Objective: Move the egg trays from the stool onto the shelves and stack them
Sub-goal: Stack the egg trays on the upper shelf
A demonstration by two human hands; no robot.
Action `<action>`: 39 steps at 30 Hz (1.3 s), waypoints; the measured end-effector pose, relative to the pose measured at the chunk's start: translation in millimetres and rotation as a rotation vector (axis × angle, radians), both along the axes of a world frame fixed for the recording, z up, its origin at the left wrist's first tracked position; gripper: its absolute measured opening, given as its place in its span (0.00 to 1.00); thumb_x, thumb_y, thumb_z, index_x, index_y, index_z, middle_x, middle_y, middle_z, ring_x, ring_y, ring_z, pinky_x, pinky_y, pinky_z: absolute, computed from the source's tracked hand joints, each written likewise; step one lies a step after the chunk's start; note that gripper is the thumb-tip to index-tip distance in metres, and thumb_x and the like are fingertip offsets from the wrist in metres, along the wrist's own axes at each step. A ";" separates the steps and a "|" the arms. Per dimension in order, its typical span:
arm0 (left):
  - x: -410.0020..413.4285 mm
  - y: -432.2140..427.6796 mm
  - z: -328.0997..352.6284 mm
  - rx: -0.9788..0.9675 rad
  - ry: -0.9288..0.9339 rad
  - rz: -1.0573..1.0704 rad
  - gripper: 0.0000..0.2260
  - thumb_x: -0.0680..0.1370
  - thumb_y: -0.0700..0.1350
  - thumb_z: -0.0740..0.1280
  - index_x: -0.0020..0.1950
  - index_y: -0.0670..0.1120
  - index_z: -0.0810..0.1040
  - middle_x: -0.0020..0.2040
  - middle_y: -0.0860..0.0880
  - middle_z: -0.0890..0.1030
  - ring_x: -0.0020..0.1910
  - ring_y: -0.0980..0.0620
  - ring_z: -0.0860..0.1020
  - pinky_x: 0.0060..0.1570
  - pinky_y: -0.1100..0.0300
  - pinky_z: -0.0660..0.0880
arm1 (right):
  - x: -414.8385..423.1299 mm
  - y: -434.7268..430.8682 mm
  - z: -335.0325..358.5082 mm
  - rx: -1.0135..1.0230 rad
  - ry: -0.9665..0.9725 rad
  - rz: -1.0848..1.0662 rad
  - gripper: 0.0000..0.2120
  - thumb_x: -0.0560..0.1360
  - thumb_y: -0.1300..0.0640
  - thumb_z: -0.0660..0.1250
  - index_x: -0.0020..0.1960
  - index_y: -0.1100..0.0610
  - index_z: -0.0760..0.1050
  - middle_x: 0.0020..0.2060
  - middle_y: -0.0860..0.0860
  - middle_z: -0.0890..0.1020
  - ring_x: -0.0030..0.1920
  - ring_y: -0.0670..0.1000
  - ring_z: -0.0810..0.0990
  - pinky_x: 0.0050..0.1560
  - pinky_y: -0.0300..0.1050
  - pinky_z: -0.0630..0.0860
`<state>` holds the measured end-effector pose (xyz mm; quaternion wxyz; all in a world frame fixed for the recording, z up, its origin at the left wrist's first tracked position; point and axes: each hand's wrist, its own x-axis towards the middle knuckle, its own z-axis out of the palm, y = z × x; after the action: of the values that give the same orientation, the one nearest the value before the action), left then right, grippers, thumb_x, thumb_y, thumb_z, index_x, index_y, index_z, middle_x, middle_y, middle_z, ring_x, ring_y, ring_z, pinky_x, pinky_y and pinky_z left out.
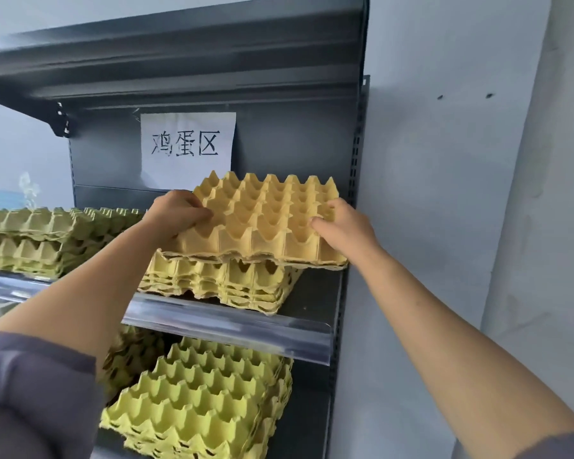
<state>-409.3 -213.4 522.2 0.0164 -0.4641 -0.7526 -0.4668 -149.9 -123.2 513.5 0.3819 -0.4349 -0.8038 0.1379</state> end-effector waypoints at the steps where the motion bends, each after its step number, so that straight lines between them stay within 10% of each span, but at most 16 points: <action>1: -13.3 4.5 1.1 -0.006 -0.003 -0.018 0.09 0.73 0.48 0.71 0.49 0.45 0.79 0.47 0.44 0.78 0.46 0.45 0.75 0.45 0.56 0.71 | -12.2 -0.6 0.7 -0.005 -0.023 -0.016 0.25 0.77 0.47 0.62 0.71 0.55 0.65 0.56 0.54 0.78 0.59 0.57 0.75 0.64 0.54 0.69; 14: -121.0 41.9 14.5 -0.156 -0.031 -0.225 0.08 0.74 0.47 0.69 0.37 0.46 0.76 0.45 0.40 0.77 0.44 0.42 0.75 0.45 0.49 0.75 | -96.5 -23.4 24.7 -0.019 -0.073 -0.204 0.19 0.76 0.44 0.61 0.56 0.57 0.75 0.48 0.53 0.81 0.47 0.53 0.79 0.50 0.49 0.76; 26: -151.6 37.1 -10.9 -0.264 0.067 -0.200 0.12 0.75 0.51 0.68 0.51 0.45 0.81 0.51 0.43 0.79 0.51 0.43 0.75 0.53 0.54 0.72 | -126.3 -23.2 -12.3 -0.092 -0.176 -0.229 0.21 0.78 0.39 0.56 0.58 0.52 0.75 0.53 0.49 0.80 0.46 0.50 0.75 0.46 0.47 0.72; 31: -130.9 28.4 -6.5 -0.218 0.306 -0.135 0.04 0.76 0.51 0.64 0.45 0.54 0.77 0.32 0.51 0.82 0.41 0.49 0.79 0.51 0.53 0.76 | -122.9 -24.6 -13.1 0.064 -0.181 -0.271 0.19 0.78 0.41 0.57 0.59 0.52 0.74 0.51 0.48 0.80 0.50 0.50 0.76 0.46 0.46 0.74; 39: -88.9 28.5 -3.8 -0.176 0.481 -0.169 0.10 0.77 0.50 0.62 0.55 0.52 0.79 0.48 0.50 0.82 0.47 0.47 0.78 0.48 0.52 0.77 | -112.7 -30.4 -17.0 0.282 -0.199 -0.318 0.16 0.79 0.43 0.58 0.60 0.50 0.75 0.57 0.49 0.78 0.56 0.55 0.76 0.47 0.48 0.76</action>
<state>-498.3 -184.9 518.3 0.1153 -0.6225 -0.7234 -0.2754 -262.6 -153.7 496.5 0.3744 -0.5100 -0.7702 -0.0812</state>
